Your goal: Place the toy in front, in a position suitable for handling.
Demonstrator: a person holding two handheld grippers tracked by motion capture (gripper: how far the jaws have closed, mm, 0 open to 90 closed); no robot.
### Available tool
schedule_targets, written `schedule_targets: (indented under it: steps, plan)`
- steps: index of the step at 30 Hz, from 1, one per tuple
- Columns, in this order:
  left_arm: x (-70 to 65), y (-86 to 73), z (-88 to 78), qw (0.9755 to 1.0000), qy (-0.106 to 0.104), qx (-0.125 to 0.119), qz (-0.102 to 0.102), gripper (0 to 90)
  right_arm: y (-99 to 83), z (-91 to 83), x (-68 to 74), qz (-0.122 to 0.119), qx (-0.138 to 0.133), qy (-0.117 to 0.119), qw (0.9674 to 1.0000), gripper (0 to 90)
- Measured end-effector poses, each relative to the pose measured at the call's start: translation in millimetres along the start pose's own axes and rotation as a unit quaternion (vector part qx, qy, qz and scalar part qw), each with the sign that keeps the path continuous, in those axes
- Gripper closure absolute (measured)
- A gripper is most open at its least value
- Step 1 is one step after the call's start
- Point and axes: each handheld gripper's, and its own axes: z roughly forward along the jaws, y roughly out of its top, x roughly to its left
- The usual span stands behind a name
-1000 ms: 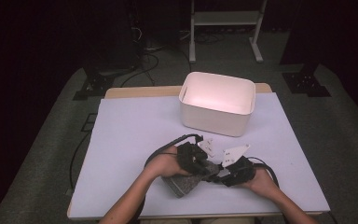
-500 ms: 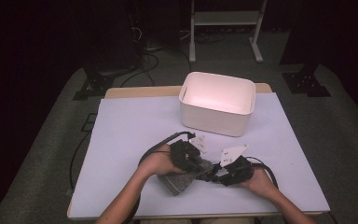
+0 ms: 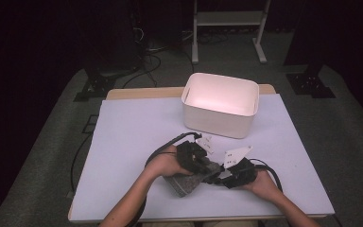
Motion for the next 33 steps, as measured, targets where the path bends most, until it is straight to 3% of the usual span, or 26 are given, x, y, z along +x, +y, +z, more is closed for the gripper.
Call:
schedule_targets:
  steps: [4, 9, 13, 16, 20, 27, 33]
  plan:
    - [2.7, -23.0, -16.4, 0.9996, 0.021, 0.005, -0.02, 79.8, 0.0, 0.0, -0.6, -0.004, 0.001, -0.001, 1.0, 57.1]
    - [3.3, -51.4, -34.6, 0.9985, 0.027, -0.021, -0.042, 79.6, -0.1, 0.0, -1.0, -0.001, 0.001, 0.0, 1.0, 57.1]
    - [4.0, -66.0, -45.4, 0.997, 0.046, -0.025, -0.057, 79.4, -0.1, -0.1, -1.1, -0.001, 0.002, 0.0, 1.0, 57.1]
    - [6.7, -74.9, -53.0, 0.9954, 0.067, -0.014, -0.067, 79.4, -0.2, -0.1, -1.3, 0.0, 0.002, 0.0, 1.0, 57.1]
    - [10.4, -82.8, -55.8, 0.9941, 0.072, -0.014, -0.08, 79.4, -0.2, 0.0, -1.4, -0.001, 0.002, 0.0, 1.0, 57.1]
    - [10.4, -75.8, -48.6, 0.9951, 0.057, -0.027, -0.076, 79.5, -0.2, 0.5, -1.4, -0.002, 0.002, 0.0, 1.0, 57.1]
    - [6.4, -48.8, -33.7, 0.998, 0.042, -0.023, -0.042, 79.4, -0.1, 0.9, -1.5, -0.001, 0.001, -0.001, 1.0, 57.0]
